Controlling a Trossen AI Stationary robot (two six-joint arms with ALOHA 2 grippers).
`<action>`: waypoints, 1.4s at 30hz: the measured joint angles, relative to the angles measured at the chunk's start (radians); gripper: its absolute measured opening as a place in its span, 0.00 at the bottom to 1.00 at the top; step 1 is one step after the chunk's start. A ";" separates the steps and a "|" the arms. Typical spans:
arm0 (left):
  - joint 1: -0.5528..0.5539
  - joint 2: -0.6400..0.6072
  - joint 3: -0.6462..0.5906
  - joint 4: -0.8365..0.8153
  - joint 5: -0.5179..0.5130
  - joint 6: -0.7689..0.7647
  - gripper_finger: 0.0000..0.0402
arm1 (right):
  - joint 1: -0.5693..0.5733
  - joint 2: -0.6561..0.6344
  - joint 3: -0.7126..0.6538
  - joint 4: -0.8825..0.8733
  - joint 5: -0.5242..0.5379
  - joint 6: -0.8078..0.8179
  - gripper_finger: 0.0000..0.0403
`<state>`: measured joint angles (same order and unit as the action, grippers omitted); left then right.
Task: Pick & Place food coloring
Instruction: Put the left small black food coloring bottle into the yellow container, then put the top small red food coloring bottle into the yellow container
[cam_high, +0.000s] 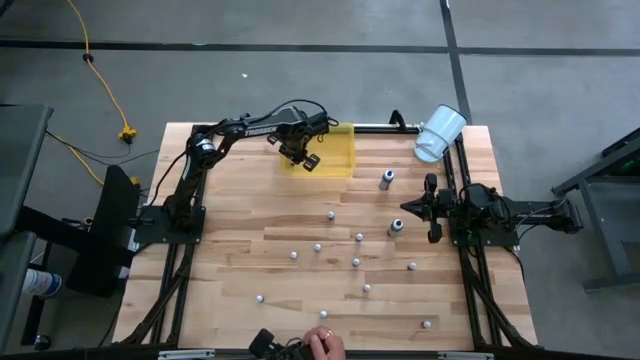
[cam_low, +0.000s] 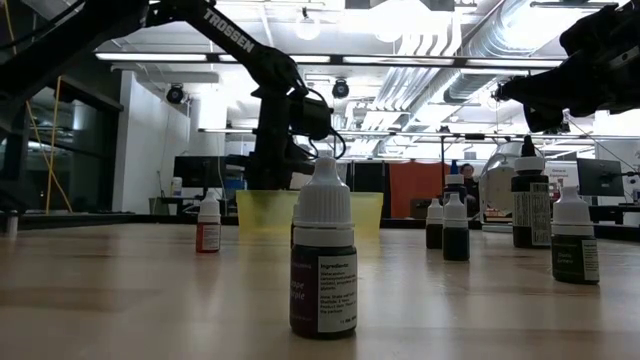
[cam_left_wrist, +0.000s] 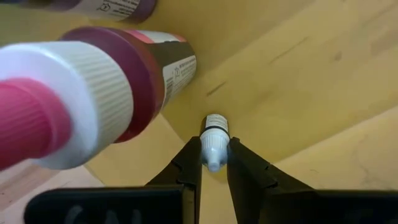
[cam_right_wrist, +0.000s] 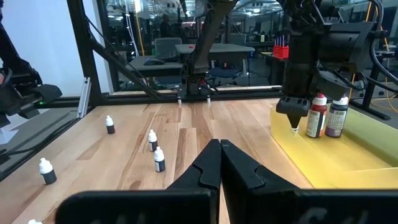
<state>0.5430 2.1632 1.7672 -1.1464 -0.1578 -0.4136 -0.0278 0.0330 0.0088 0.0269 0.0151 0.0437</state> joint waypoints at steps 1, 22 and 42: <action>0.000 0.000 0.000 0.000 -0.001 0.000 0.13 | 0.000 0.000 0.000 0.000 0.000 0.000 0.00; 0.000 -0.033 -0.002 -0.005 -0.059 0.024 0.32 | 0.000 0.000 0.000 0.000 0.000 0.000 0.00; -0.167 -0.260 -0.002 -0.116 -0.071 0.164 0.32 | 0.000 0.000 0.000 0.000 0.000 0.000 0.00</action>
<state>0.3759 1.9033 1.7657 -1.2622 -0.2283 -0.2493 -0.0280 0.0331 0.0088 0.0269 0.0154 0.0437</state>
